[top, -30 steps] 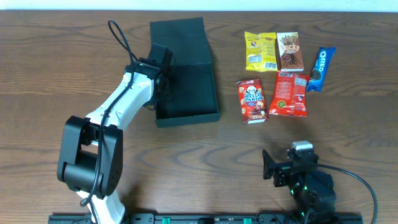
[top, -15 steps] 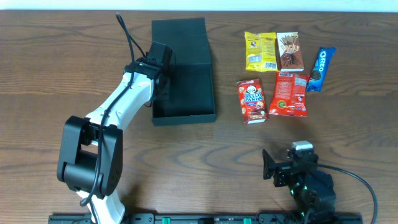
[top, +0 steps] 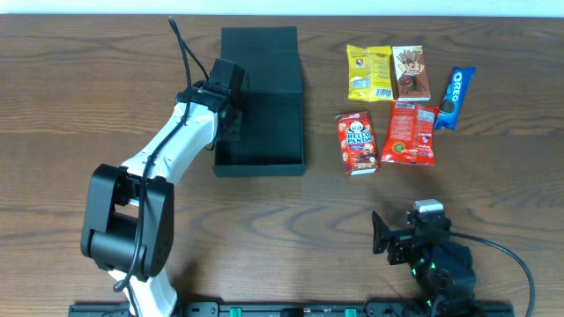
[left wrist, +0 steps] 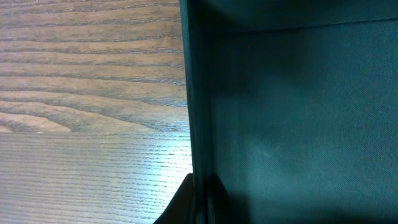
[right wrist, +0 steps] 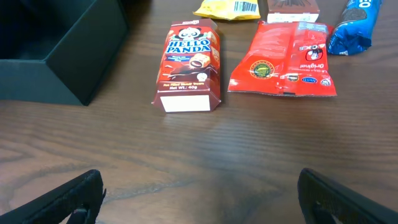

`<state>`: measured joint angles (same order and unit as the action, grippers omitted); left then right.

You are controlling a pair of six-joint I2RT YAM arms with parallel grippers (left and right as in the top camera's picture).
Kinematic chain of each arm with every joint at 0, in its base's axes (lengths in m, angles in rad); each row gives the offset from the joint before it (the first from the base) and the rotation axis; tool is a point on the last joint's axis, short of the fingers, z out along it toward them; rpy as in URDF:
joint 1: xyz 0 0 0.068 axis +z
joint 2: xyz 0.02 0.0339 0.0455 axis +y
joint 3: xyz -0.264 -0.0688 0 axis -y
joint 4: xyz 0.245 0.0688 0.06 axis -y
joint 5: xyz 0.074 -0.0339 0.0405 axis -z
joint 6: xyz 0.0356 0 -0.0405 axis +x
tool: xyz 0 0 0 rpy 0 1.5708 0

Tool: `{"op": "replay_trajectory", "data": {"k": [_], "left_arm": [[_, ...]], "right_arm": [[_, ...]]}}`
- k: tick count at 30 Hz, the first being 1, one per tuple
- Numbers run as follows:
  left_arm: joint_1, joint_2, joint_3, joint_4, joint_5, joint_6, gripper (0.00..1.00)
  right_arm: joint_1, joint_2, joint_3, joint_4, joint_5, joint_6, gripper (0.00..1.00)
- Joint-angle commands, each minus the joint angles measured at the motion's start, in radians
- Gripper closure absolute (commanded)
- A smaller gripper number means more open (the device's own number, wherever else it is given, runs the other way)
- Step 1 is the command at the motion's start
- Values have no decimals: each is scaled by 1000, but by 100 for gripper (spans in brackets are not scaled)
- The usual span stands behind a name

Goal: Pack container

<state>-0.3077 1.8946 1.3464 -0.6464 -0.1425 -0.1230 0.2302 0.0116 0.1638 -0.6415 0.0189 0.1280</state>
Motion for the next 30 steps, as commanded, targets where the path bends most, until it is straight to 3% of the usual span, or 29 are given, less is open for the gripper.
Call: {"op": "replay_trajectory", "data": {"k": [1, 2, 3, 4, 5, 6, 15, 20, 25, 30], "left_arm": [[6, 2, -3, 1, -25, 42, 93], [6, 2, -3, 1, -25, 42, 79], [6, 2, -3, 0, -25, 42, 48], [6, -1, 3, -3, -21, 42, 28], [6, -5, 14, -13, -16, 42, 18], [6, -10, 32, -28, -11, 42, 15], [6, -195, 460, -292, 43, 30, 8], [6, -310, 469, -355, 43, 30, 2], [6, -326, 468, -478, 43, 29, 5], [6, -326, 468, -499, 43, 30, 5]], "right_arm": [[-8, -6, -10, -2, 3, -10, 1], [-8, -6, -10, -2, 3, -10, 1], [-8, -6, -10, -2, 3, -10, 1], [-8, -6, -10, -2, 3, -10, 1], [-8, -6, -10, -2, 3, -10, 1], [-8, -6, -10, -2, 3, -10, 1], [-8, -6, -10, -2, 3, -10, 1], [-8, -6, -10, -2, 3, -10, 1], [-8, -6, -10, -2, 3, -10, 1], [-8, -6, -10, -2, 3, -10, 1]]}}
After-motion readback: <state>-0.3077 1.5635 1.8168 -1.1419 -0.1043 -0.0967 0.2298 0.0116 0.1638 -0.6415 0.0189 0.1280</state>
